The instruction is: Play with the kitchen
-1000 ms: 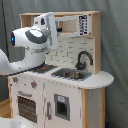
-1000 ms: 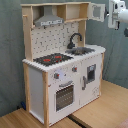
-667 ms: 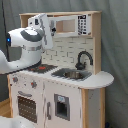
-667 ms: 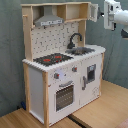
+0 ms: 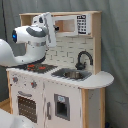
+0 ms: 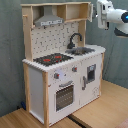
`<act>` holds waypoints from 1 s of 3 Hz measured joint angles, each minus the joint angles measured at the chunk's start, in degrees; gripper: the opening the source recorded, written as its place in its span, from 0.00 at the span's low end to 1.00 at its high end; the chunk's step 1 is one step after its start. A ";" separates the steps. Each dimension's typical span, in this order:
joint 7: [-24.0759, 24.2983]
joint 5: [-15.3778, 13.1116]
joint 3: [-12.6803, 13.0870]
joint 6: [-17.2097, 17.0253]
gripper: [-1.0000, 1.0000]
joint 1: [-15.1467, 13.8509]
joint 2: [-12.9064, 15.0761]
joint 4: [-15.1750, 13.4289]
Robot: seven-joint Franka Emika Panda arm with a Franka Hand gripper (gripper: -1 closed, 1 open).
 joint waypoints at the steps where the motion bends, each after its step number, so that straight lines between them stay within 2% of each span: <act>1: 0.33 0.00 2.93 0.00 0.00 -2.29 2.79 3.43; 3: 1.54 0.04 10.26 -0.02 0.00 -8.17 6.85 10.32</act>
